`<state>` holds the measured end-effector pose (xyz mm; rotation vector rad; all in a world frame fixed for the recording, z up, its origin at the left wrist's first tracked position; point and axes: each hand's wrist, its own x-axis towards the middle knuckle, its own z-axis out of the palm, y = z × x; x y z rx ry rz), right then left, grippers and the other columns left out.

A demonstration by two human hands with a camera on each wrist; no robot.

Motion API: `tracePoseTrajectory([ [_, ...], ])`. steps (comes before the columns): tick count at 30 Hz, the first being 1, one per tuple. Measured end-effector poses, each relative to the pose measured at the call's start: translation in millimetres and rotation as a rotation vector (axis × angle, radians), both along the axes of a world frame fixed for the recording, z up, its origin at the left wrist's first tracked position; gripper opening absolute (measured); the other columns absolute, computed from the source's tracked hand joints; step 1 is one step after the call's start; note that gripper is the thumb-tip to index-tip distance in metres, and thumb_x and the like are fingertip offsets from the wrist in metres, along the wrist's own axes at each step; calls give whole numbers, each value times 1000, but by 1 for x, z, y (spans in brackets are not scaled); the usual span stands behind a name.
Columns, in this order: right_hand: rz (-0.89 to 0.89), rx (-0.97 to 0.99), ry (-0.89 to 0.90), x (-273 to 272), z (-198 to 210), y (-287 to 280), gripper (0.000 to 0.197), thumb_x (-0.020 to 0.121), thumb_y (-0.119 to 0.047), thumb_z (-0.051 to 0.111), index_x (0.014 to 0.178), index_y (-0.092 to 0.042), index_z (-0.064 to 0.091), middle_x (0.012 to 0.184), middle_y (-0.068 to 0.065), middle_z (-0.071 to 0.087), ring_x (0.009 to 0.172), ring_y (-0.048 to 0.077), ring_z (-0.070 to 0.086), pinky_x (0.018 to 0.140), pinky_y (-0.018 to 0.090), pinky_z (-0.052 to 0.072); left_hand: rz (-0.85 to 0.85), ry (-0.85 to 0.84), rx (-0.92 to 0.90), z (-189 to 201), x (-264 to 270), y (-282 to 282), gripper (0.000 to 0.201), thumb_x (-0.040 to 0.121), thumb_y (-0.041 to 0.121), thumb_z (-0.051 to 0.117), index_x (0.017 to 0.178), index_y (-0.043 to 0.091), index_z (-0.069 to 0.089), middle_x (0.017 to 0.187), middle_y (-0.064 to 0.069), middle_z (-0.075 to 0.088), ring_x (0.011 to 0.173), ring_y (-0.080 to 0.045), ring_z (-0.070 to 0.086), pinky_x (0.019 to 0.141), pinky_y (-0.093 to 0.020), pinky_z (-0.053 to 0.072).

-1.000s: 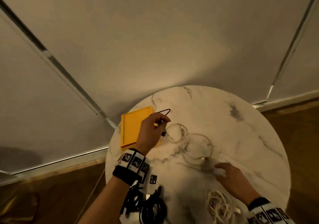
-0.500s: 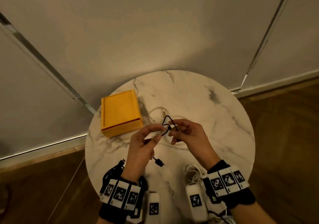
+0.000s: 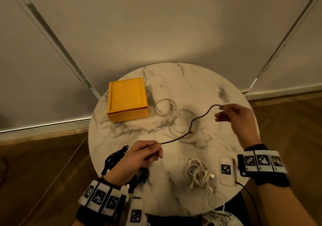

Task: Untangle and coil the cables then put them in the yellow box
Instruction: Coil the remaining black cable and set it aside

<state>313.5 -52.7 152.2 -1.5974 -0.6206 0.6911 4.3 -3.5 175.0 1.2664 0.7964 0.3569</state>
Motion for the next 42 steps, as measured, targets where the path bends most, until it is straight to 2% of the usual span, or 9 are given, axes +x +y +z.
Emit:
tracePoseTrajectory([
  [5,435,-114,-448,-78,4,2,44,81,-19,67,125,-19,61,124,-7,60,114,6,53,94,17,38,148,-318,-276,16,24,-5,31,93,22,47,74,7,66,56,1,39,43,-6,25,46,-21,19],
  [8,688,117,-126,-122,31,3,13,91,-12,64,100,-11,73,97,1,74,96,14,67,90,32,50,163,-480,-300,25,28,-3,30,94,21,44,85,4,67,60,0,45,43,-6,31,46,-20,28],
  [12,589,252,142,-129,54,8,16,89,-7,59,87,7,65,62,19,64,58,31,61,79,51,54,178,-702,-338,36,16,3,25,91,22,56,100,3,70,69,-1,54,49,-6,46,50,-19,41],
  [17,641,212,262,-149,55,10,20,86,-15,58,85,2,67,56,24,57,43,26,55,53,38,56,252,-773,-278,52,8,7,33,85,19,60,110,0,70,81,-5,66,67,-11,63,63,-22,53],
  [22,858,-43,226,-183,29,-4,26,99,-22,50,87,-7,68,60,21,63,41,26,57,44,28,49,434,-691,-64,58,7,24,33,93,9,42,115,0,64,88,-7,71,80,-17,69,76,-26,55],
  [28,1014,-30,-217,-196,8,-32,25,97,-26,52,74,-34,50,55,-8,52,49,9,47,53,34,41,410,-81,412,5,-15,23,25,101,4,44,119,10,61,95,-7,75,89,-22,72,79,-29,54],
  [32,1152,-53,-443,-190,9,-38,18,96,-26,55,79,-19,54,63,-2,57,58,14,52,63,45,46,293,46,214,-29,-27,-8,26,99,5,46,120,9,61,98,-8,75,94,-22,72,88,-35,55],
  [37,1206,-11,-523,-171,13,-44,22,98,-25,54,81,-13,59,61,-7,58,54,8,52,58,26,44,-42,241,382,-31,-36,-23,21,98,11,53,111,11,70,98,-4,74,95,-16,69,83,-26,53],
  [42,1330,23,-786,-169,0,-55,27,101,-32,45,85,-16,59,69,6,63,64,23,58,62,41,47,397,-135,-128,-18,-16,-32,27,100,2,42,123,-2,56,98,-14,74,93,-26,72,77,-26,56],
])
